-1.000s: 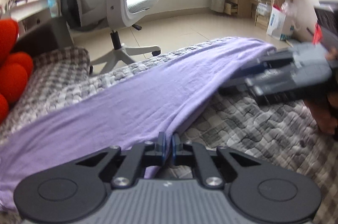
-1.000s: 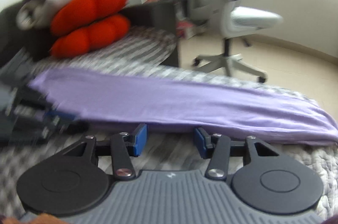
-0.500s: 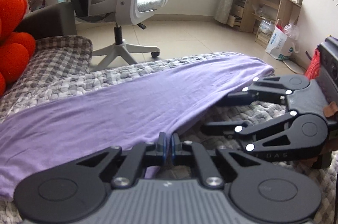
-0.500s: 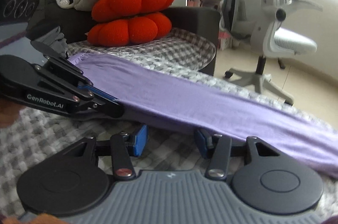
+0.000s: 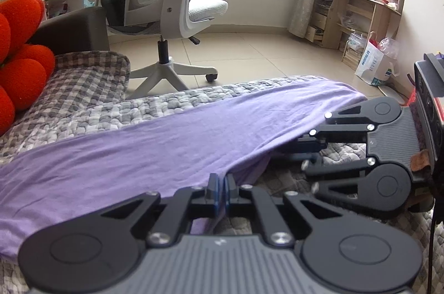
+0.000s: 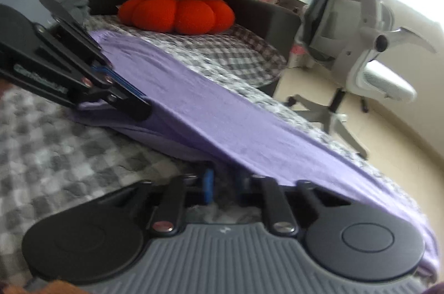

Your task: Fold clothes

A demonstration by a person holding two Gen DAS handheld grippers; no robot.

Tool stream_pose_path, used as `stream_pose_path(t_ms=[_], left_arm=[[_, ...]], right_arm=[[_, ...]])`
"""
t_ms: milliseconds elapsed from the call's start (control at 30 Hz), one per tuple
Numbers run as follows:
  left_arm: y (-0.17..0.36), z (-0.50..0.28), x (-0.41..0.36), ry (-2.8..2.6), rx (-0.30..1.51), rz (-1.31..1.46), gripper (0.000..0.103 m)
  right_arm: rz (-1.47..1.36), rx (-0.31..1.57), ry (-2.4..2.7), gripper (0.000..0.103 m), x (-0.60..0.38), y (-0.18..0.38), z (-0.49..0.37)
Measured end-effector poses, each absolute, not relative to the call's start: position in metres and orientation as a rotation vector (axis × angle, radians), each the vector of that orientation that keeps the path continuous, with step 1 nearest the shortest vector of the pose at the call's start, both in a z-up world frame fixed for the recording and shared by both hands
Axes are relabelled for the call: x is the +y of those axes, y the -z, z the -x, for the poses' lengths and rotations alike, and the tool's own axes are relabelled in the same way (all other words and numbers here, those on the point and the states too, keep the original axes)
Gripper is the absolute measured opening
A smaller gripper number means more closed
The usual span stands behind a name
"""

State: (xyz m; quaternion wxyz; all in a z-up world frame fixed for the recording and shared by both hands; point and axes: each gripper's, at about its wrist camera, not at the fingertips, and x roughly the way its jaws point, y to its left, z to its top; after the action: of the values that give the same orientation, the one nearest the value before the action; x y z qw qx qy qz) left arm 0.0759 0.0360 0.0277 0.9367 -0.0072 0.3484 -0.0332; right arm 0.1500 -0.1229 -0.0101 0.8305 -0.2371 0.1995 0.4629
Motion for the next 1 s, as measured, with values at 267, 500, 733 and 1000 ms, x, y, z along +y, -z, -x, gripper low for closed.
stream_pose_path(t_ms=[267, 500, 733, 1000], left_arm=[[-0.026, -0.073, 0.040, 0.037, 0.707, 0.001, 0.004], [-0.029, -0.072, 0.042, 0.017, 0.687, -0.001, 0.004], [-0.030, -0.071, 0.041, -0.003, 0.673, -0.012, 0.004], [-0.033, -0.068, 0.045, -0.032, 0.664, -0.012, 0.004]], right_arm=[[0.552, 0.438, -1.015, 0.001, -0.131, 0.004, -0.143], [0.581, 0.456, -1.048, 0.000, -0.129, 0.003, -0.136], [0.574, 0.428, -1.062, 0.017, -0.112, 0.011, -0.134], [0.526, 0.434, -1.136, 0.042, -0.093, 0.005, -0.130]])
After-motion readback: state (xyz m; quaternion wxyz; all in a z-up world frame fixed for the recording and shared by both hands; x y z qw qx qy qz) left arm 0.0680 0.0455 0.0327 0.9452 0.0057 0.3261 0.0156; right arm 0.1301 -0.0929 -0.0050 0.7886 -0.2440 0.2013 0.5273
